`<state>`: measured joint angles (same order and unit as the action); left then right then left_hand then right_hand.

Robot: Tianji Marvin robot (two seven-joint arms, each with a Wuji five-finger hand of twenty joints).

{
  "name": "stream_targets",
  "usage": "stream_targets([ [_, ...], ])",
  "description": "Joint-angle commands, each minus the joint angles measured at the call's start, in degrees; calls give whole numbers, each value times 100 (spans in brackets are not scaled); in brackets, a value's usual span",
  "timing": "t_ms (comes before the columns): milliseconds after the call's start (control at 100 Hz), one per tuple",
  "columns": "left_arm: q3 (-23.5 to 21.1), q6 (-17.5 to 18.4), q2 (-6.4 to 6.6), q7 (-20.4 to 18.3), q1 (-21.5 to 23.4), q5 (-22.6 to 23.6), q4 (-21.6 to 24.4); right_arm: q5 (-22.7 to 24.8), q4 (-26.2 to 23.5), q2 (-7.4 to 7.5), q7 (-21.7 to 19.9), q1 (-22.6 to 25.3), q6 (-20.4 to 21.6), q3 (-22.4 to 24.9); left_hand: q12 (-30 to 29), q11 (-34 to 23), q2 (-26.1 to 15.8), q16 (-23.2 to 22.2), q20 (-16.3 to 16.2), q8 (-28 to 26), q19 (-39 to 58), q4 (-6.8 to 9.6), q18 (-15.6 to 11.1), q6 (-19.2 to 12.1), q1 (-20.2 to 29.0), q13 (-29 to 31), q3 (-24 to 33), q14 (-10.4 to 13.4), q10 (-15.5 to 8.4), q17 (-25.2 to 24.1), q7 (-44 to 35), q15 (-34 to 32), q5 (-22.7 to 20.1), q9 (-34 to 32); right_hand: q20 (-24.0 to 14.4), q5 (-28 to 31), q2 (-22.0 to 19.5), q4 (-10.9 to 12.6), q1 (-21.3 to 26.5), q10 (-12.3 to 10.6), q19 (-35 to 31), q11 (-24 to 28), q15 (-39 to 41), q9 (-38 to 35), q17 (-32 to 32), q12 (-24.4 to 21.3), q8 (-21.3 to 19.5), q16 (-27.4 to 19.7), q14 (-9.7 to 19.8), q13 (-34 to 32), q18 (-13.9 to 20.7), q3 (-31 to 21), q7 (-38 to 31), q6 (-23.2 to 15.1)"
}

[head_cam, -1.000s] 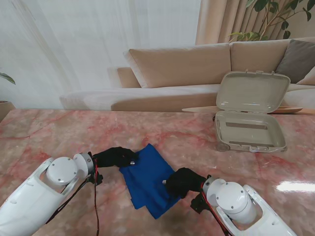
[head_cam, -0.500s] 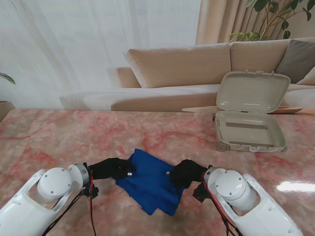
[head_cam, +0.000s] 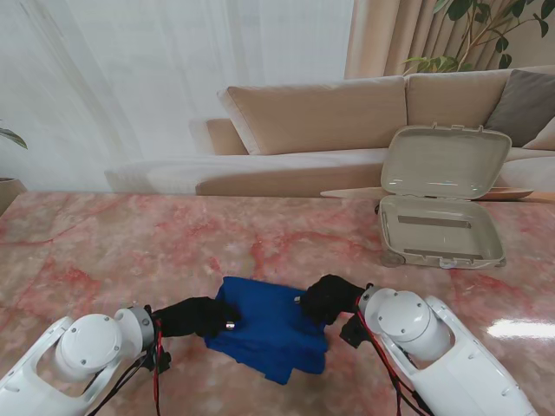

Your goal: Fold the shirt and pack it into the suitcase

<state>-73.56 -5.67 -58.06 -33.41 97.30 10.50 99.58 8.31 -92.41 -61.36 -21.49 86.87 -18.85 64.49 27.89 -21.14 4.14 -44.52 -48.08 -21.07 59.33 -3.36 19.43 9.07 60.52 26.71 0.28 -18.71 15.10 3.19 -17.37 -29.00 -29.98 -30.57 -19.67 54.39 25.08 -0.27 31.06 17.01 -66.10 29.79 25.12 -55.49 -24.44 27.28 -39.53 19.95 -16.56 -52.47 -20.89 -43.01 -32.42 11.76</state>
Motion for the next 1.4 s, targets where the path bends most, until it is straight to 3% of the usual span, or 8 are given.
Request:
stream_targets([
  [0, -11, -83, 33, -53, 180, 35, 114, 2, 107, -11, -72, 8, -62, -13, -59, 50, -351, 90, 80, 52, -140, 97, 64, 57, -47, -98, -225, -329, 50, -70, 108, 101, -40, -137, 136, -94, 65, 37, -146, 13, 43, -47, -539, 105, 57, -39, 84, -281, -82, 461, 95, -65, -14, -170],
  [150, -191, -192, 31, -11, 483, 133, 449, 35, 76, 2, -105, 15, -57, 25, -88, 85, -394, 127, 97, 59, -142, 86, 68, 66, -109, -80, -238, -369, 93, -64, 183, 110, -35, -136, 134, -129, 52, 19, -109, -14, 72, -45, -569, 163, 143, -31, 115, -284, 5, 521, 179, -46, -31, -161],
  [400, -574, -470, -71, 388, 1003, 40, 1018, 253, -247, 22, -50, 217, -9, 256, -88, 75, -457, 108, 110, 58, -53, 79, 121, 132, -148, 28, -241, -473, 190, 56, 284, 0, -75, -196, 99, -138, 91, 9, -101, -43, 51, -16, -558, 183, 190, -11, 154, -253, 59, 528, 252, -43, -66, -166],
  [590, -900, -392, -100, 587, 1340, 474, 1471, 412, -717, 9, 132, 602, 68, 584, -79, 57, -459, 94, 111, 44, 21, 76, 150, 138, -175, 112, -249, -472, 183, 116, 305, -64, -170, -296, 82, -118, 125, 1, -134, -46, 51, -21, -547, 157, 193, -9, 174, -227, 50, 508, 249, -85, -88, -183],
  [740, -977, -271, -134, 739, 1319, 536, 1588, 487, -1148, -30, 385, 1019, 220, 846, -79, 66, -454, 99, 131, 31, 30, 75, 167, 145, -184, 148, -248, -478, 180, 144, 314, -71, -230, -339, 72, -102, 138, -4, -163, -48, 44, -28, -526, 113, 169, -4, 181, -200, 32, 454, 239, -92, -91, -195],
  [930, -651, 37, -193, 1007, 780, 343, 1251, 518, -1473, -75, 667, 1426, 575, 967, -69, 56, -415, 111, 140, 5, 60, 72, 174, 139, -174, 198, -247, -438, 149, 181, 291, -66, -313, -384, 53, -132, 158, 0, -192, -48, 18, -90, -488, 128, 117, -14, 190, -135, -5, 378, 207, -118, -58, -218],
  [1070, -295, 194, -189, 933, 248, 79, 807, 499, -1535, -90, 782, 1588, 828, 930, -66, 50, -416, 124, 157, -10, 48, 72, 168, 127, -164, 189, -240, -409, 111, 175, 275, -45, -314, -371, 17, -179, 143, 6, -204, -51, -50, -162, -431, 210, 98, -33, 188, -54, -44, 338, 173, -104, -11, -234],
  [1390, 361, 427, -186, 740, -554, -251, -183, 241, -1164, -132, 897, 1331, 1053, 510, -54, 7, -400, 136, 185, -41, 45, 74, 169, 122, -151, 179, -238, -395, 86, 156, 192, -36, -321, -362, 2, -225, 148, 11, -160, -54, -43, -186, -488, 311, 159, -26, 169, 13, -23, 415, 192, -88, 24, -244],
])
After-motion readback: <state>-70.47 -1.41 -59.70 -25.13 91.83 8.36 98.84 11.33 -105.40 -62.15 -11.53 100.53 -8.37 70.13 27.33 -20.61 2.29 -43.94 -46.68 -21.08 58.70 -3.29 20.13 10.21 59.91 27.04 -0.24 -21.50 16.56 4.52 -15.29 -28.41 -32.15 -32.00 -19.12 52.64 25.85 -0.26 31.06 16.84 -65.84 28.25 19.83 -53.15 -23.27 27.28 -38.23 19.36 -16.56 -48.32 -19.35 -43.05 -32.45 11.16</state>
